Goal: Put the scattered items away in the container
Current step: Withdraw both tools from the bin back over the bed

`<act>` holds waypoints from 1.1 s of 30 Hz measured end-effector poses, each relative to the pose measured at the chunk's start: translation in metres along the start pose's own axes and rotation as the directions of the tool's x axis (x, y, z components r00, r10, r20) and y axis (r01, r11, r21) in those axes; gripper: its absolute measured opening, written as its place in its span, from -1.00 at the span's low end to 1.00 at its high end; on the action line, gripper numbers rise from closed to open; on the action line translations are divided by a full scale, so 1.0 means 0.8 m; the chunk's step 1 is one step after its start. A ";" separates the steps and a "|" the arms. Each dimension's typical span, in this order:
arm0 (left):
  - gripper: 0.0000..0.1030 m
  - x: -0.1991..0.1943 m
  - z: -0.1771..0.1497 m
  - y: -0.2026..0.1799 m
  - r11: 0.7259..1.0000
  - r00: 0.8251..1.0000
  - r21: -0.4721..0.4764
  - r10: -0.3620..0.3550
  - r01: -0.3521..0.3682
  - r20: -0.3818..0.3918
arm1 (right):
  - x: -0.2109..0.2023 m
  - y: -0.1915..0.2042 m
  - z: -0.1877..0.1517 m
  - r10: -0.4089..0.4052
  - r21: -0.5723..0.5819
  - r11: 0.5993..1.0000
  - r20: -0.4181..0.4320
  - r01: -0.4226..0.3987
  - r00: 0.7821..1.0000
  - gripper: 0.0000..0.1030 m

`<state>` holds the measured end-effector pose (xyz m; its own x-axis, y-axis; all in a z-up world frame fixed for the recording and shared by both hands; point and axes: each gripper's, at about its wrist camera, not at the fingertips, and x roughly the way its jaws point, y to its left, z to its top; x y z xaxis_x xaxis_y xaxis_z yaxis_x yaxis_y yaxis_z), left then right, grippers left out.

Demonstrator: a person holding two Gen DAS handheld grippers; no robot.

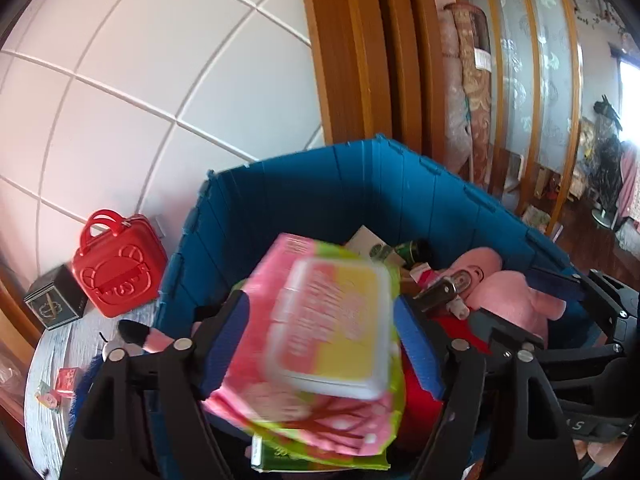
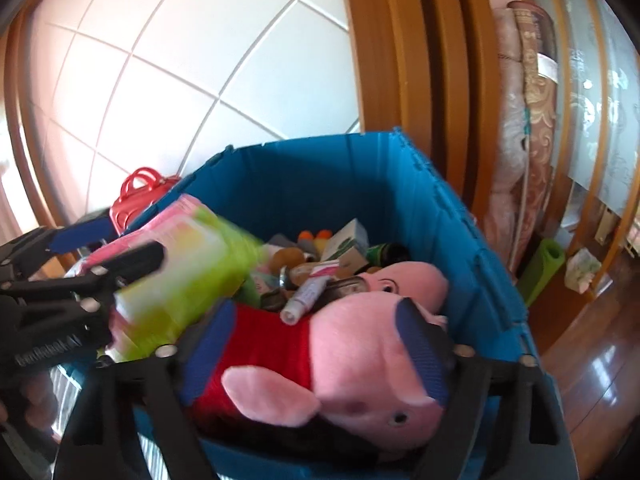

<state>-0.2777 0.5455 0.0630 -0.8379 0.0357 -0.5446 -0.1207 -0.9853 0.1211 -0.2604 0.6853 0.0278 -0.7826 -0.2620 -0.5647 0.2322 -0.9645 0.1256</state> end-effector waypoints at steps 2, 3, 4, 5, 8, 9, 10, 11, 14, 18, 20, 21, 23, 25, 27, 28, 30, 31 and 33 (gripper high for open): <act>0.52 -0.011 -0.001 0.005 1.000 1.000 -0.014 0.013 -0.012 0.024 | -0.008 -0.003 -0.002 0.004 -0.003 1.000 0.007 -0.004 1.000 0.93; 0.52 -0.015 -0.002 0.009 1.000 1.000 -0.027 0.013 -0.012 0.028 | -0.010 -0.003 -0.002 0.003 -0.005 1.000 0.010 -0.003 1.000 1.00; 0.52 -0.019 -0.004 0.014 0.999 0.999 -0.044 0.013 -0.012 0.031 | -0.014 -0.003 -0.003 0.000 -0.007 1.000 0.017 0.000 1.000 1.00; 0.52 -0.022 -0.006 0.019 0.998 0.999 -0.061 0.016 -0.014 0.033 | -0.017 -0.002 -0.004 -0.001 -0.008 1.000 0.020 0.001 1.000 1.00; 0.52 -0.035 -0.018 0.036 0.994 0.999 -0.106 0.028 -0.024 0.035 | -0.023 0.001 -0.005 0.011 -0.006 1.000 0.028 -0.011 1.000 1.00; 0.52 -0.040 -0.023 0.041 0.992 0.999 -0.118 0.036 -0.032 0.036 | -0.025 0.003 -0.004 0.015 -0.007 1.000 0.030 -0.015 0.999 1.00; 0.52 -0.046 -0.028 0.047 0.990 0.998 -0.133 0.046 -0.041 0.037 | -0.026 0.005 -0.003 0.019 -0.010 1.000 0.032 -0.019 0.999 1.00; 0.52 -0.052 -0.033 0.055 0.987 0.997 -0.152 0.059 -0.052 0.040 | -0.027 0.008 -0.002 0.025 -0.015 1.000 0.035 -0.025 0.999 1.00; 0.57 -0.073 -0.050 0.081 0.972 0.994 -0.215 0.104 -0.092 0.044 | -0.028 0.022 0.000 0.058 -0.031 0.998 0.041 -0.056 0.997 1.00; 0.59 -0.096 -0.082 0.116 0.947 0.984 -0.276 0.177 -0.163 0.023 | -0.023 0.046 0.001 0.104 -0.053 0.993 0.030 -0.102 0.994 1.00; 0.59 -0.105 -0.099 0.137 0.930 0.978 -0.307 0.211 -0.200 0.002 | -0.020 0.064 0.002 0.133 -0.069 0.989 0.018 -0.132 0.991 1.00; 0.59 -0.109 -0.107 0.148 0.922 0.975 -0.321 0.224 -0.215 -0.009 | -0.020 0.071 0.003 0.145 -0.077 0.987 0.019 -0.144 0.989 1.00; 0.59 -0.117 -0.120 0.168 0.907 0.969 -0.348 0.246 -0.239 -0.025 | -0.021 0.093 0.005 0.169 -0.094 0.982 0.021 -0.167 0.985 1.00; 0.59 -0.128 -0.134 0.190 0.891 0.965 -0.375 0.261 -0.254 -0.033 | -0.024 0.112 0.005 0.189 -0.117 0.976 0.023 -0.185 0.982 1.00; 0.59 -0.139 -0.146 0.211 0.879 0.961 -0.394 0.274 -0.267 -0.040 | -0.031 0.134 0.006 0.204 -0.136 0.971 0.033 -0.198 0.978 1.00; 0.59 -0.145 -0.153 0.221 0.876 0.959 -0.399 0.280 -0.273 -0.042 | -0.035 0.147 0.007 0.213 -0.144 0.968 0.040 -0.206 0.976 1.00; 0.59 -0.158 -0.166 0.242 0.870 0.956 -0.403 0.289 -0.282 -0.045 | -0.044 0.173 0.005 0.227 -0.158 0.964 0.054 -0.216 0.972 1.00; 0.59 -0.166 -0.173 0.253 0.869 0.955 -0.406 0.292 -0.285 -0.045 | -0.049 0.189 0.003 0.233 -0.165 0.961 0.061 -0.220 0.971 1.00; 0.59 -0.182 -0.188 0.276 0.865 0.954 -0.411 0.297 -0.289 -0.045 | -0.059 0.225 -0.001 0.247 -0.178 0.956 0.070 -0.231 0.967 1.00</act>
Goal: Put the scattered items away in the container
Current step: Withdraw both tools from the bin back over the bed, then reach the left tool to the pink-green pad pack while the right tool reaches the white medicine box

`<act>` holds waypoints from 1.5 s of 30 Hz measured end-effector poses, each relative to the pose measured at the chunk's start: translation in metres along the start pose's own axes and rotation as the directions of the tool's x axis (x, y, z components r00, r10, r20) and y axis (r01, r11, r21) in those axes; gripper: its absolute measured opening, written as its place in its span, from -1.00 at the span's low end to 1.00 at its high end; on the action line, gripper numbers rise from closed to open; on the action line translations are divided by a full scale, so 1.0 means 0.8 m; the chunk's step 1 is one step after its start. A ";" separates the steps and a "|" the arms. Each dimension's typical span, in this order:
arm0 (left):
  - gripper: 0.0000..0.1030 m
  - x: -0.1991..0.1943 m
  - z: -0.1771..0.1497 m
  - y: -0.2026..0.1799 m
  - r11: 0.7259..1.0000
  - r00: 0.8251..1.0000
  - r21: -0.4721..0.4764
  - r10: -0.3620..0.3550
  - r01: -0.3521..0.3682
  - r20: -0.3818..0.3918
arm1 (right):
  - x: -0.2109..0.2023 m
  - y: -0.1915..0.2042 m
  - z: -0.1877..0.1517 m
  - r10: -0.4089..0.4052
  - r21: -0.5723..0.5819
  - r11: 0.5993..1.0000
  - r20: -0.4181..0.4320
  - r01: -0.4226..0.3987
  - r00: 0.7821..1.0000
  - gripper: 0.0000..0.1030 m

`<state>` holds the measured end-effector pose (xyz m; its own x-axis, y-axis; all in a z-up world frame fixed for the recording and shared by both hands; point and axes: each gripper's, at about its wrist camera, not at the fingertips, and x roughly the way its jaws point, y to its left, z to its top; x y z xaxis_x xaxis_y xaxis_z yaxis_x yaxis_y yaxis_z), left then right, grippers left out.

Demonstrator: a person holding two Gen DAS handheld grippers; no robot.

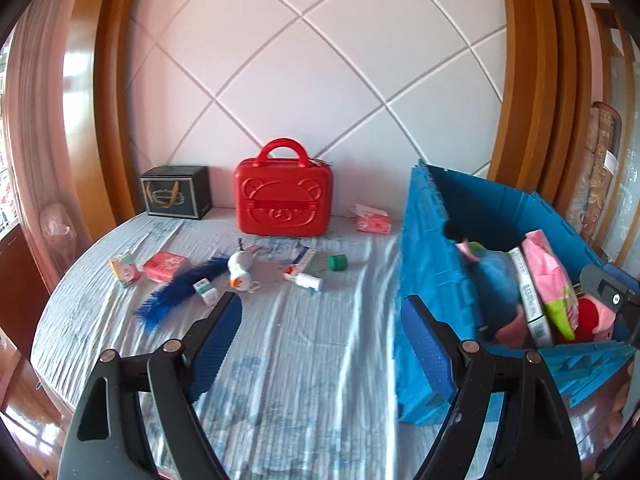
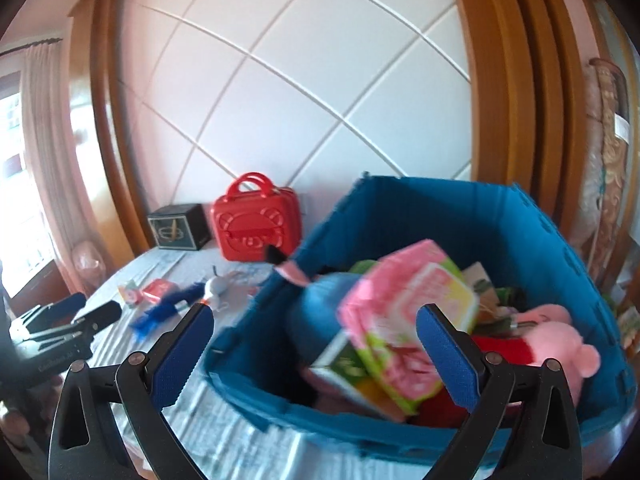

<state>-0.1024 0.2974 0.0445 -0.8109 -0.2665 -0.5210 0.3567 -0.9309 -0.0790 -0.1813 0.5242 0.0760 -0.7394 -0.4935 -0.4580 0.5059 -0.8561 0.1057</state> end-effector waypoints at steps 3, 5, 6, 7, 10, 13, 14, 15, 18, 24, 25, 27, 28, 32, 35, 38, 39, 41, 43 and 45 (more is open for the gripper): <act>0.59 -0.012 -0.006 0.062 1.000 1.000 -0.020 0.022 -0.022 -0.003 | -0.001 0.057 0.001 0.021 -0.021 1.000 0.008 -0.021 1.000 1.00; 0.59 -0.019 -0.012 0.107 0.999 0.999 -0.032 0.040 -0.041 -0.011 | 0.002 0.106 -0.002 0.045 -0.045 0.998 0.005 -0.045 0.999 1.00; 0.59 -0.021 -0.016 0.131 0.998 0.999 -0.030 0.049 -0.050 -0.017 | 0.003 0.123 -0.003 0.051 -0.051 0.997 0.005 -0.051 0.999 1.00; 0.59 -0.022 -0.020 0.154 0.998 0.998 -0.027 0.061 -0.061 -0.024 | 0.006 0.147 -0.007 0.062 -0.054 0.997 0.004 -0.062 0.998 1.00; 0.59 -0.022 -0.035 0.215 0.995 0.993 -0.012 0.096 -0.097 -0.061 | 0.023 0.203 -0.022 0.096 -0.043 0.994 -0.025 -0.097 0.995 1.00; 0.59 -0.014 -0.048 0.266 0.993 0.988 -0.014 0.119 -0.121 -0.101 | 0.043 0.252 -0.036 0.116 -0.038 0.992 -0.065 -0.119 0.991 1.00; 0.59 -0.010 -0.051 0.281 0.992 0.986 -0.020 0.123 -0.126 -0.117 | 0.051 0.267 -0.042 0.120 -0.036 0.992 -0.082 -0.124 0.989 1.00; 0.59 -0.005 -0.054 0.291 0.991 0.984 -0.025 0.124 -0.128 -0.132 | 0.055 0.275 -0.045 0.122 -0.035 0.991 -0.096 -0.126 0.988 1.00; 0.59 0.008 -0.061 0.315 0.992 0.981 -0.037 0.113 -0.120 -0.156 | 0.077 0.299 -0.051 0.111 -0.048 0.992 -0.139 -0.119 0.984 1.00; 0.59 0.044 -0.053 0.339 0.993 0.979 -0.047 0.099 -0.109 -0.177 | 0.118 0.319 -0.040 0.102 -0.056 0.992 -0.156 -0.112 0.982 1.00; 0.59 0.050 -0.050 0.343 0.993 0.979 -0.047 0.098 -0.108 -0.178 | 0.128 0.319 -0.038 0.102 -0.051 0.992 -0.162 -0.112 0.981 1.00; 0.59 0.064 -0.041 0.351 0.992 0.979 -0.052 0.107 -0.117 -0.175 | 0.149 0.319 -0.035 0.105 -0.044 0.993 -0.177 -0.114 0.979 1.00; 0.59 0.071 -0.036 0.356 0.990 0.979 -0.057 0.115 -0.126 -0.171 | 0.161 0.319 -0.033 0.108 -0.046 0.992 -0.185 -0.118 0.977 1.00; 0.59 0.099 -0.013 0.376 0.981 0.973 -0.081 0.159 -0.174 -0.168 | 0.211 0.317 -0.023 0.139 -0.041 0.988 -0.212 -0.150 0.967 1.00; 0.59 0.116 -0.007 0.398 0.971 0.965 -0.107 0.194 -0.215 -0.177 | 0.252 0.320 -0.019 0.163 -0.040 0.983 -0.243 -0.178 0.956 1.00; 0.59 0.139 -0.007 0.422 0.959 0.951 -0.126 0.222 -0.253 -0.217 | 0.297 0.327 -0.022 0.175 -0.033 0.981 -0.299 -0.193 0.938 1.00; 0.59 0.146 -0.006 0.429 0.957 0.947 -0.129 0.227 -0.261 -0.229 | 0.305 0.330 -0.024 0.180 -0.033 0.979 -0.312 -0.200 0.933 1.00; 0.59 0.164 -0.004 0.442 0.954 0.942 -0.134 0.231 -0.269 -0.244 | 0.328 0.338 -0.027 0.178 -0.037 0.979 -0.342 -0.203 0.923 1.00; 0.59 0.180 0.001 0.453 0.956 0.941 -0.129 0.224 -0.263 -0.255 | 0.346 0.344 -0.028 0.171 -0.028 0.981 -0.362 -0.194 0.916 1.00; 0.59 0.197 0.007 0.466 0.961 0.941 -0.116 0.215 -0.252 -0.259 | 0.362 0.351 -0.029 0.158 -0.020 0.984 -0.376 -0.179 0.913 1.00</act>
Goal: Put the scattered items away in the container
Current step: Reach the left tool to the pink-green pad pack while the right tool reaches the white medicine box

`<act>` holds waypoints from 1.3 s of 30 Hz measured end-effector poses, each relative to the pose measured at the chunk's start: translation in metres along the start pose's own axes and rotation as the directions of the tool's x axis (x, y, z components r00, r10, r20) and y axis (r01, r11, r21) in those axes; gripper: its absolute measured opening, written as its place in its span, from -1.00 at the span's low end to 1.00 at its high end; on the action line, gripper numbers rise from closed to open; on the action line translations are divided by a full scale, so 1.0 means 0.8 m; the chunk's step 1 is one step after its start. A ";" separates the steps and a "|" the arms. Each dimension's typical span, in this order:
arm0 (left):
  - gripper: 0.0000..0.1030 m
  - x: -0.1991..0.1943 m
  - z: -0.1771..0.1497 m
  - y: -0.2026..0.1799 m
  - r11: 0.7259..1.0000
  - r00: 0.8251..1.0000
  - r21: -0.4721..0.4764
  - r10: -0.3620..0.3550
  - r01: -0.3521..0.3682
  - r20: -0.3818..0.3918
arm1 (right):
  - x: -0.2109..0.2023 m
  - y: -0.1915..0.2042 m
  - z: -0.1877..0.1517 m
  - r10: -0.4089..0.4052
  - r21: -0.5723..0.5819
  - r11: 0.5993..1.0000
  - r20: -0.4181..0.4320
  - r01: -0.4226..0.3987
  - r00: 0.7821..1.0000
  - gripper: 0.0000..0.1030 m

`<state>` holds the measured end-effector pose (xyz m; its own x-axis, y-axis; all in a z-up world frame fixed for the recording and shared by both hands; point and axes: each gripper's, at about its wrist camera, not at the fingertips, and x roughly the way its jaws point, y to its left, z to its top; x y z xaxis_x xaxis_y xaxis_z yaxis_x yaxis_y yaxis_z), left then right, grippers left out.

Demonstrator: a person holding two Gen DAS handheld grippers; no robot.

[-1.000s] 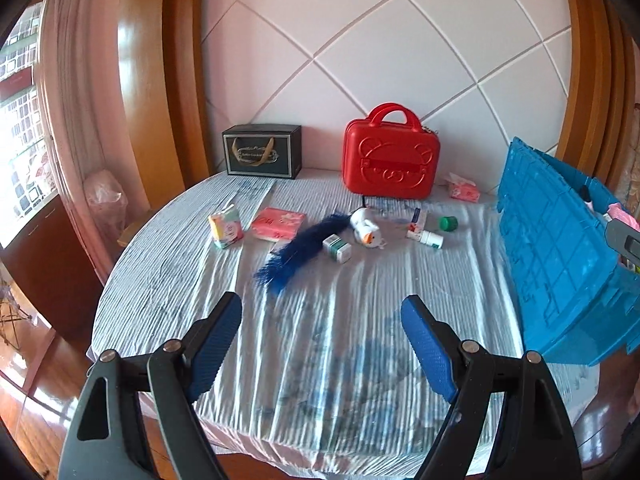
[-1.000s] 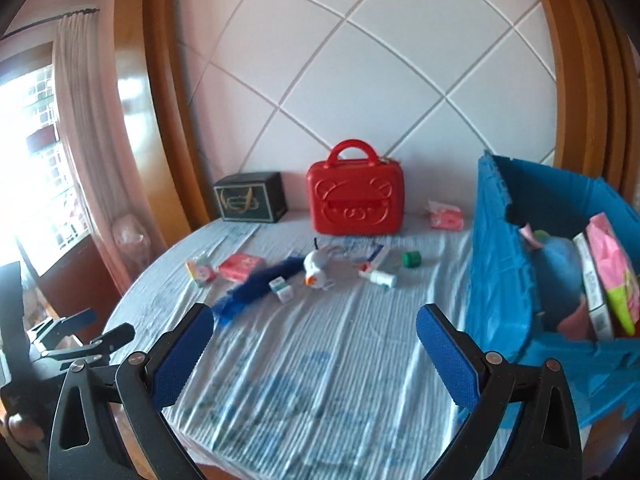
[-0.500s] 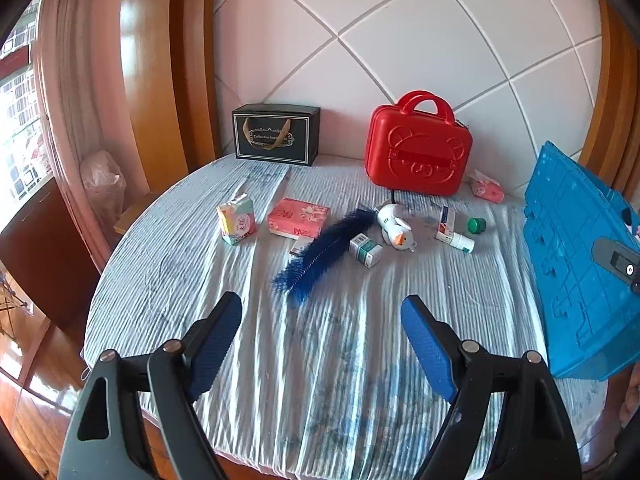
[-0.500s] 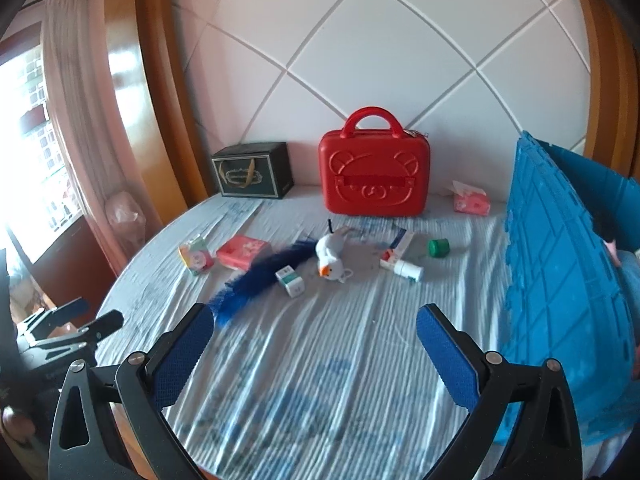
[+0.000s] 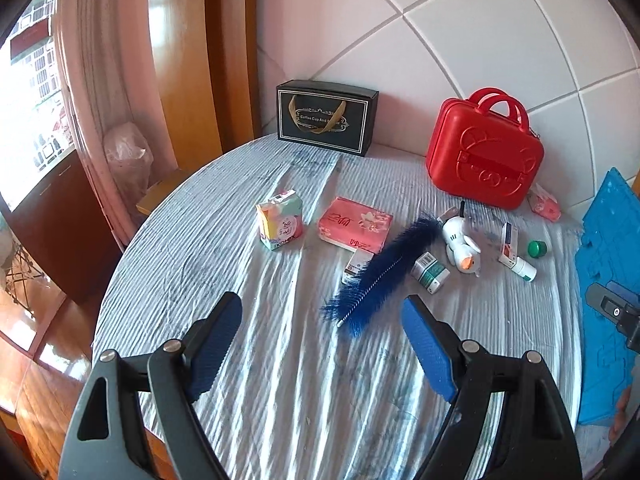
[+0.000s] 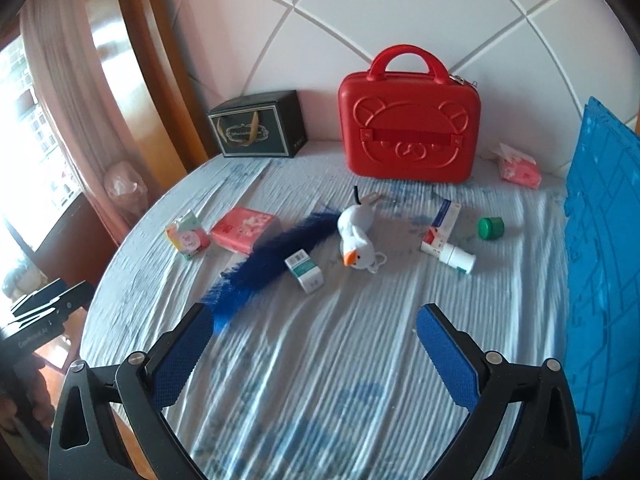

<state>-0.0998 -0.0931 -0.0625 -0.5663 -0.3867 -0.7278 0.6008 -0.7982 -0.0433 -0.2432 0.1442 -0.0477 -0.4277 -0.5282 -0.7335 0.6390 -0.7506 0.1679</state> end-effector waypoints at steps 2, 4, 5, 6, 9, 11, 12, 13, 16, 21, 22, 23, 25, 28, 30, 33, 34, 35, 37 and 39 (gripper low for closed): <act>0.59 0.019 0.015 0.012 1.000 1.000 0.011 -0.007 0.007 -0.006 | 0.017 0.008 0.008 -0.016 0.017 1.000 -0.009 0.016 1.000 1.00; 0.59 0.039 0.029 0.027 1.000 1.000 0.014 -0.008 0.009 -0.015 | 0.032 0.019 0.016 -0.021 0.028 0.999 -0.020 0.021 1.000 1.00; 0.59 0.048 0.035 0.034 1.000 1.000 0.015 -0.008 0.009 -0.019 | 0.041 0.026 0.020 -0.022 0.027 0.999 -0.026 0.023 0.999 1.00; 0.59 0.061 0.041 0.043 1.000 1.000 0.019 -0.008 0.008 -0.028 | 0.052 0.035 0.025 -0.028 0.027 0.999 -0.033 0.029 0.999 1.00; 0.59 0.099 0.056 0.069 0.999 0.998 0.041 -0.004 0.007 -0.060 | 0.093 0.066 0.038 -0.024 0.038 0.999 -0.065 0.027 0.998 1.00; 0.59 0.125 0.064 0.088 0.999 0.997 0.051 0.002 0.003 -0.080 | 0.121 0.087 0.042 -0.010 0.035 0.999 -0.095 0.013 0.995 1.00; 0.59 0.136 0.066 0.097 0.999 0.996 0.053 0.003 0.002 -0.088 | 0.136 0.099 0.044 -0.005 0.030 1.000 -0.110 0.008 0.994 1.00; 0.59 0.148 0.069 0.106 0.999 0.996 0.052 0.001 0.004 -0.094 | 0.152 0.111 0.045 -0.001 0.025 1.000 -0.127 0.005 0.992 1.00; 0.59 0.187 0.075 0.128 0.998 0.994 0.063 -0.017 0.023 -0.108 | 0.197 0.145 0.049 0.008 0.015 1.000 -0.173 -0.006 0.985 1.00; 0.59 0.247 0.076 0.140 0.990 0.989 0.119 -0.062 0.078 -0.136 | 0.257 0.179 0.058 -0.009 0.017 1.000 -0.206 0.013 0.978 1.00; 0.59 0.258 0.076 0.140 0.987 0.987 0.134 -0.069 0.089 -0.144 | 0.268 0.183 0.059 -0.011 0.029 0.999 -0.211 0.018 0.977 1.00; 0.59 0.270 0.077 0.139 0.984 0.985 0.149 -0.076 0.099 -0.155 | 0.280 0.186 0.058 -0.017 0.041 0.999 -0.219 0.027 0.976 1.00; 0.59 0.291 0.077 0.139 0.976 0.979 0.170 -0.103 0.133 -0.174 | 0.298 0.191 0.055 -0.023 0.059 0.998 -0.228 0.037 0.973 1.00; 0.59 0.319 0.078 0.135 0.964 0.973 0.208 -0.126 0.166 -0.193 | 0.326 0.197 0.046 -0.048 0.074 0.995 -0.253 0.069 0.966 0.52; 0.59 0.334 0.079 0.132 0.954 0.970 0.237 -0.140 0.186 -0.198 | 0.346 0.198 0.040 -0.046 0.101 0.992 -0.279 0.077 0.959 0.18; 0.59 0.352 0.083 0.125 0.936 0.967 0.284 -0.155 0.209 -0.200 | 0.366 0.200 0.033 -0.049 0.117 0.989 -0.303 0.088 0.952 0.14; 0.59 0.358 0.084 0.123 0.930 0.966 0.297 -0.158 0.215 -0.202 | 0.373 0.201 0.030 -0.050 0.121 0.988 -0.312 0.092 0.949 0.12; 0.59 0.363 0.085 0.121 0.926 0.965 0.306 -0.163 0.222 -0.207 | 0.381 0.200 0.028 -0.058 0.125 0.987 -0.323 0.104 0.944 0.12; 0.59 0.375 0.086 0.117 0.918 0.959 0.315 -0.175 0.241 -0.224 | 0.391 0.199 0.024 -0.062 0.132 0.985 -0.339 0.113 0.939 0.11; 0.59 0.383 0.087 0.110 0.909 0.951 0.322 -0.193 0.266 -0.240 | 0.400 0.197 0.021 -0.067 0.132 0.984 -0.354 0.120 0.933 0.10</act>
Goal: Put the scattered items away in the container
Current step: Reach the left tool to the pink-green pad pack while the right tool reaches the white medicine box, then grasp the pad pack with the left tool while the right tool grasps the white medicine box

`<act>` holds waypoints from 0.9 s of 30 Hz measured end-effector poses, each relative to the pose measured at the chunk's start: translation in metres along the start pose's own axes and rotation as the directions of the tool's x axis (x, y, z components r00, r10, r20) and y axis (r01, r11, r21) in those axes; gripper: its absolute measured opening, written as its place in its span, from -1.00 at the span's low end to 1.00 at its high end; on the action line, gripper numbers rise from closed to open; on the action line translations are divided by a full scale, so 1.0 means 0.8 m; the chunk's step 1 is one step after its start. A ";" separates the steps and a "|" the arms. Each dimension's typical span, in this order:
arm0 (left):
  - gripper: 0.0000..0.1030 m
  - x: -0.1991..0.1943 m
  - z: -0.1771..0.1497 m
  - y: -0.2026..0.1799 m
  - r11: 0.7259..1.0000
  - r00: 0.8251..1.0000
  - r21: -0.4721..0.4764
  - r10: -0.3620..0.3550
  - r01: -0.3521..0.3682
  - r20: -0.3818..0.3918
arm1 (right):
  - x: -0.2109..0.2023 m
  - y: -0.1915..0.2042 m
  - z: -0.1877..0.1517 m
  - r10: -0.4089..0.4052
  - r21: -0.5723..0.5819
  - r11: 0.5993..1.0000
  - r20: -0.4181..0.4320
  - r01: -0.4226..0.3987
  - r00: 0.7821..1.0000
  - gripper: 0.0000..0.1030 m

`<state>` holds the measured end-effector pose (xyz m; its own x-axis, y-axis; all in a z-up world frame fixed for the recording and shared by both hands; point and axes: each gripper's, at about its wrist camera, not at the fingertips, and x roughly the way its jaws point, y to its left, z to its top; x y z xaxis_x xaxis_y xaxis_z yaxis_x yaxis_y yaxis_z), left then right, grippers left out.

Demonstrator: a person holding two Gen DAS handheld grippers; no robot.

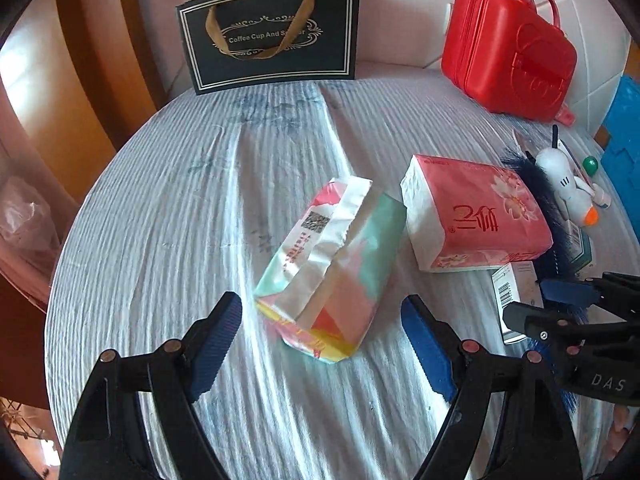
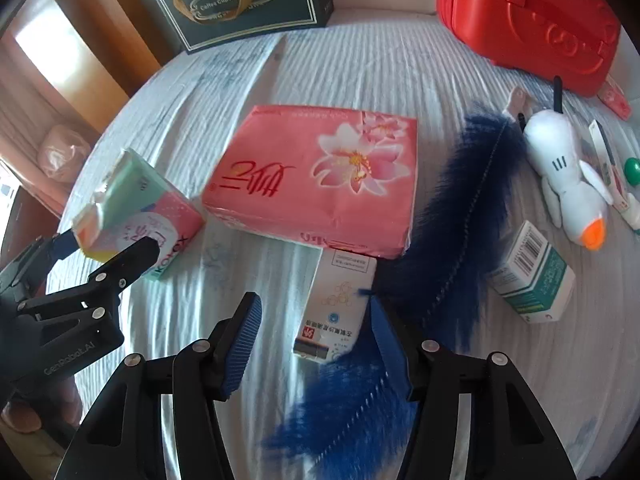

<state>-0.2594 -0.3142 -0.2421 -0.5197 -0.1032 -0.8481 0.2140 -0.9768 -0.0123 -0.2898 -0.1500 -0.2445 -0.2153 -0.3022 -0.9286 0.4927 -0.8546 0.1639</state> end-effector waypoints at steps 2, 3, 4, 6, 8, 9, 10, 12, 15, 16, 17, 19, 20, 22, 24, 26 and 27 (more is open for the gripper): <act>0.49 0.007 0.002 -0.006 1.000 1.000 0.016 -0.023 0.023 -0.003 | 0.012 -0.002 0.000 0.021 0.005 1.000 -0.027 -0.020 0.999 0.10; 0.46 0.009 0.003 -0.009 0.999 1.000 0.020 -0.029 0.030 -0.006 | 0.016 -0.004 -0.001 0.029 0.012 1.000 -0.037 -0.028 0.999 0.10; 0.34 0.011 0.003 -0.010 0.999 0.999 0.022 -0.034 0.034 -0.011 | 0.022 -0.006 -0.003 0.035 0.023 0.999 -0.051 -0.034 0.998 0.10; 0.07 0.017 0.001 -0.011 0.999 0.999 0.017 -0.044 0.045 -0.027 | 0.022 -0.006 -0.004 0.034 0.022 0.999 -0.028 -0.033 0.999 0.08; -0.07 0.024 -0.002 -0.012 0.999 0.998 0.012 -0.047 0.047 -0.049 | 0.023 -0.008 -0.004 0.033 0.022 0.999 -0.018 -0.032 0.999 0.08; -0.08 0.027 -0.003 -0.012 0.999 0.998 0.011 -0.043 0.043 -0.053 | 0.024 -0.008 -0.004 0.033 0.022 0.999 -0.016 -0.033 0.999 0.09; -0.08 0.028 -0.005 -0.012 0.999 0.998 0.008 -0.040 0.041 -0.054 | 0.024 -0.009 -0.005 0.037 0.022 0.999 -0.008 -0.037 0.999 0.10; -0.08 0.031 -0.006 -0.014 0.999 0.998 0.005 -0.038 0.038 -0.058 | 0.025 -0.010 -0.008 0.043 0.025 0.999 0.007 -0.043 0.999 0.14; -0.08 0.036 -0.007 -0.016 0.999 0.997 0.001 -0.035 0.035 -0.065 | 0.027 -0.006 -0.014 0.063 0.014 0.998 0.036 -0.063 0.997 0.44; -0.12 0.037 -0.008 -0.015 1.000 0.997 -0.001 -0.031 0.031 -0.066 | 0.029 -0.003 -0.016 0.069 0.008 0.998 0.042 -0.070 0.997 0.52; -0.13 0.037 -0.009 -0.014 1.000 0.997 -0.004 -0.030 0.030 -0.064 | 0.030 -0.002 -0.016 0.062 0.006 0.998 0.044 -0.062 0.997 0.53; -0.16 0.036 -0.009 -0.010 0.999 0.997 -0.015 -0.040 0.040 -0.061 | 0.031 -0.001 -0.016 0.058 0.009 0.998 0.042 -0.058 0.997 0.51; -0.17 0.034 -0.009 -0.009 0.999 0.997 -0.018 -0.043 0.042 -0.058 | 0.031 -0.003 -0.016 0.052 0.019 0.998 0.046 -0.053 0.998 0.38; -0.18 0.031 -0.010 -0.009 0.999 0.998 -0.016 -0.037 0.036 -0.052 | 0.025 -0.006 -0.014 0.003 0.014 1.000 0.047 -0.004 0.999 0.07; -0.18 0.027 -0.011 -0.010 0.999 0.998 -0.021 -0.038 0.037 -0.049 | 0.025 -0.007 -0.016 -0.038 -0.009 0.999 0.050 0.038 0.998 -0.18; -0.18 0.021 -0.014 -0.010 0.999 0.998 -0.033 -0.040 0.039 -0.049 | 0.023 -0.011 -0.016 -0.044 -0.010 0.999 0.052 0.044 0.998 -0.36; -0.18 0.018 -0.016 -0.011 0.999 0.998 -0.038 -0.038 0.036 -0.049 | 0.021 -0.011 -0.018 -0.038 -0.006 0.999 0.052 0.039 0.998 -0.38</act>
<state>-0.2585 -0.3045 -0.2609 -0.4867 -0.0566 -0.8717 0.2259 -0.9721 -0.0630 -0.2856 -0.1411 -0.2661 -0.2778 -0.2910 -0.9155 0.4891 -0.8631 0.1259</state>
